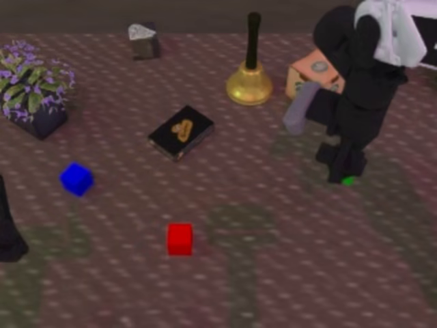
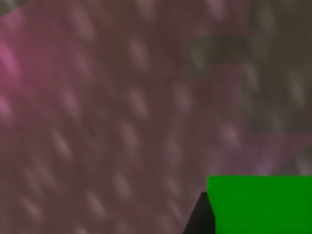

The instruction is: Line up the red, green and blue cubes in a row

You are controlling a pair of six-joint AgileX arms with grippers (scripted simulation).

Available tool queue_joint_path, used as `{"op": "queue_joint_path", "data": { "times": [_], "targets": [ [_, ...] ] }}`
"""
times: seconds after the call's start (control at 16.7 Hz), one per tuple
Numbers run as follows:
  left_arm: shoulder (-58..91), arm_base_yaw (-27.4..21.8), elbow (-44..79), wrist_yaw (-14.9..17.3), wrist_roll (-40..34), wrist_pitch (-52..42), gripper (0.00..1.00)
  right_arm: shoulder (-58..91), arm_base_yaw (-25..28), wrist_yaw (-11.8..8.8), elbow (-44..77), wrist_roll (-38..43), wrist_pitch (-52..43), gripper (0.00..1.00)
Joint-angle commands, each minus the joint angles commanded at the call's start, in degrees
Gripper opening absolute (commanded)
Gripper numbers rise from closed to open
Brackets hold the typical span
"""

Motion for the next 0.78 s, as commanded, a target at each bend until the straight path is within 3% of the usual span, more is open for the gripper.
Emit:
{"op": "queue_joint_path", "data": {
  "times": [0.18, 0.54, 0.78],
  "targets": [
    [0.0, 0.0, 0.0, 0.0, 0.0, 0.0, 1.00, 1.2, 3.9, 0.0, 2.6, -0.9, -1.5, 0.00],
    [0.0, 0.0, 0.0, 0.0, 0.0, 0.0, 1.00, 4.1, 20.4, -0.1, 10.8, -3.6, -6.3, 0.00],
    [0.0, 0.0, 0.0, 0.0, 0.0, 0.0, 1.00, 4.6, 23.4, -0.2, 12.4, -4.4, -7.4, 0.00]
  ]
}}
